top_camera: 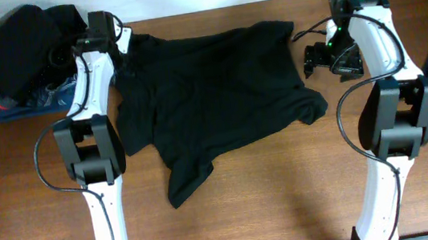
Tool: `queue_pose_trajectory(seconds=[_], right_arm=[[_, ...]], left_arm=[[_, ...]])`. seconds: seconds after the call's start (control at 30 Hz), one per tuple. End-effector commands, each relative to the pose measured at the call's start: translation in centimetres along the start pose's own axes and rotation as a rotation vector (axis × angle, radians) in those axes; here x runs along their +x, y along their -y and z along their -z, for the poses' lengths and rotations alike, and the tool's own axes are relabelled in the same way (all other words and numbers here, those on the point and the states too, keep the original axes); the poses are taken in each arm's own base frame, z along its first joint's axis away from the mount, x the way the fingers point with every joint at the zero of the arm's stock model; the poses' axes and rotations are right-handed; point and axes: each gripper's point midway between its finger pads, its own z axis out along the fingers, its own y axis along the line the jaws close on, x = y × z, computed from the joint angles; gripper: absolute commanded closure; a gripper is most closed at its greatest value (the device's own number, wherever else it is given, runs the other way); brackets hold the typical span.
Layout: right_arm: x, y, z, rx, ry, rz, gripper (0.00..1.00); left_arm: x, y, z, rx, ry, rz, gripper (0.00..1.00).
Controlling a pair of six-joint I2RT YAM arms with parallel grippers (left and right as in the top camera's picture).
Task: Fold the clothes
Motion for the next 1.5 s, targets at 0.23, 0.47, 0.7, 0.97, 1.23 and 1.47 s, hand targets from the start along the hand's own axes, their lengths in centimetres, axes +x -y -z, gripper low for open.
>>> queue_pose_trajectory(seconds=[0.23,0.47,0.7,0.97,1.23,1.47], right_arm=[[0.2,-2.3,0.0,-0.020,0.005,0.096,0.09],[0.5,-2.3,-2.2,-0.029,-0.008,0.096,0.44],[0.7,-3.7,-3.7,-0.122,-0.008,0.141,0.68],[0.1,-3.7,-5.0,-0.126,0.023,0.146,0.71],[-1.7,-5.9,-5.2,-0.242,0.106,0.168,0.75],[-1.3,-7.7,-5.3,-0.247,0.105,0.208,0.75]], left_arm=[[2.2,13.9,9.4,0.427,-0.188,-0.027,0.39],[7.7,18.7,10.7,0.443,-0.436,-0.048,0.93],[13.1,22.8,8.9,0.443,-0.638,-0.101,0.99],[17.8,26.6,8.9,0.435,-0.782,-0.186,0.99],[19.0,26.5,8.5,0.399,-0.821,-0.208,0.99],[18.9,26.3,8.3,0.387,-0.811,-0.216,0.99]])
